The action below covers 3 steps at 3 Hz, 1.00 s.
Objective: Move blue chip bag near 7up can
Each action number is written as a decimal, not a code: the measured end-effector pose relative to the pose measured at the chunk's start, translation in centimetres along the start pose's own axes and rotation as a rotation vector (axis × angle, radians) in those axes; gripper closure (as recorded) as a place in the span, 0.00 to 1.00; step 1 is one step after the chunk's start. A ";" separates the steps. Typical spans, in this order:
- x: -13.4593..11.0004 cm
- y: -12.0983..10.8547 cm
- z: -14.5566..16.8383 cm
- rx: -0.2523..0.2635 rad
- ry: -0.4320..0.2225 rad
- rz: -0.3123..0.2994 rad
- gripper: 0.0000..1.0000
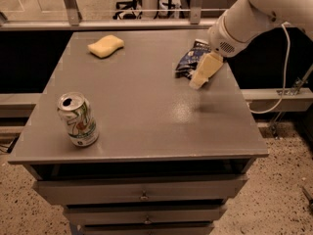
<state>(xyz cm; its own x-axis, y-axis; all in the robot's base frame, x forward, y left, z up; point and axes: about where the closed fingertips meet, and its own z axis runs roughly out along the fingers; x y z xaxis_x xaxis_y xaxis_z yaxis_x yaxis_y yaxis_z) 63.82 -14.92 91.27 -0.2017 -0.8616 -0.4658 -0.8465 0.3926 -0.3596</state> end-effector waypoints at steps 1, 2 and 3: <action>0.9 -2.6 2.0 0.036 0.014 0.099 0.00; 2.0 -4.3 3.6 0.062 0.031 0.180 0.00; 3.1 -5.0 5.2 0.070 0.050 0.249 0.00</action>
Offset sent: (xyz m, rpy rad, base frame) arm 0.0746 -0.0398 -0.0369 0.0819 0.0281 -0.3057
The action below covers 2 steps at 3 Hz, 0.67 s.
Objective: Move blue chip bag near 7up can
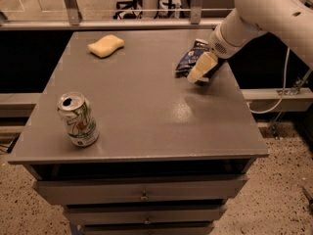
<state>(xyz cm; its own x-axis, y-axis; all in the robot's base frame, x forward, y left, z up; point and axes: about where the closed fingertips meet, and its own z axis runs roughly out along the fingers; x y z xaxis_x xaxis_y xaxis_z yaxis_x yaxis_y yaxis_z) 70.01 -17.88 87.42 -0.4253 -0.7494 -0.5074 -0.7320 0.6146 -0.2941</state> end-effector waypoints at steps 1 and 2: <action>1.2 -0.5 1.1 0.001 0.021 0.057 0.13; 1.5 -0.7 1.5 -0.005 0.013 0.086 0.31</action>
Offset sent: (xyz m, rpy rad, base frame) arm 0.0084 -0.0143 -0.0160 0.0711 0.0283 -0.0863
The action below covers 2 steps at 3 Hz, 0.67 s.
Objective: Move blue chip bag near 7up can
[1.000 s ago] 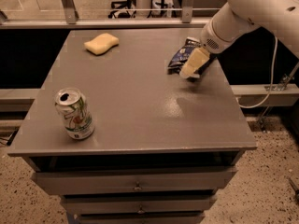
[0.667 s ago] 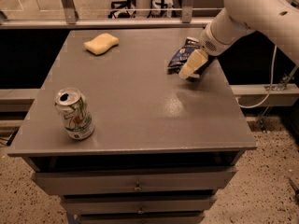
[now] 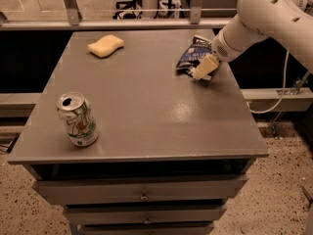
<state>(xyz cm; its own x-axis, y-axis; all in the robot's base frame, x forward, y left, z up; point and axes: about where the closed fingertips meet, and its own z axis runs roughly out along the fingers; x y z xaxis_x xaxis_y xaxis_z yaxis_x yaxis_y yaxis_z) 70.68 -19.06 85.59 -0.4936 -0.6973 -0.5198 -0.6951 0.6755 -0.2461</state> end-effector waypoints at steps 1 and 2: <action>-0.5 0.1 -0.1 -0.009 -0.021 0.000 0.53; -1.9 0.6 -1.1 -0.028 -0.065 -0.026 0.77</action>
Offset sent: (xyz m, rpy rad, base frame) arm -0.0042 0.0256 0.0430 0.0826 -0.0714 0.1082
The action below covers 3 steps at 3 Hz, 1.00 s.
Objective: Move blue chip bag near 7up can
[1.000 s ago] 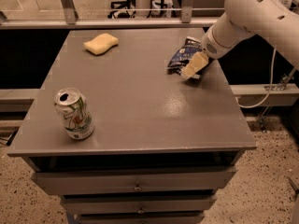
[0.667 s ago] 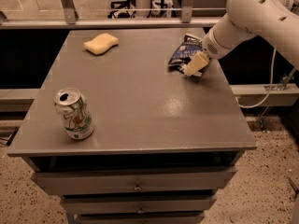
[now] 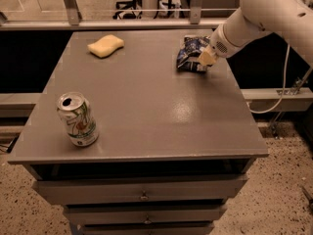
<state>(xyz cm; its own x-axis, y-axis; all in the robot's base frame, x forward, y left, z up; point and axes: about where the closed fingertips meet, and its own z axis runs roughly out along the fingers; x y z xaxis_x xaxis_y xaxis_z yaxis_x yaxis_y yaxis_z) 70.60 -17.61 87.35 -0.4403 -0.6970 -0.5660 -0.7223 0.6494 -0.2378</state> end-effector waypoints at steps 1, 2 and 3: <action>-3.4 2.6 -2.4 -0.063 -0.098 -0.100 1.00; -5.5 4.9 -3.9 -0.124 -0.165 -0.173 1.00; -5.9 10.9 -6.0 -0.290 -0.262 -0.295 1.00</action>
Offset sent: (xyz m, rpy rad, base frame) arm -0.0551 0.0877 0.0782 0.1314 -0.1112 0.3853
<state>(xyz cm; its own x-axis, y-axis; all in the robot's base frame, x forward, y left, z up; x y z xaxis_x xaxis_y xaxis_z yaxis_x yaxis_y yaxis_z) 62.12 -8.27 92.78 -0.0729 -0.7143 -0.6960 -0.9313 0.2984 -0.2087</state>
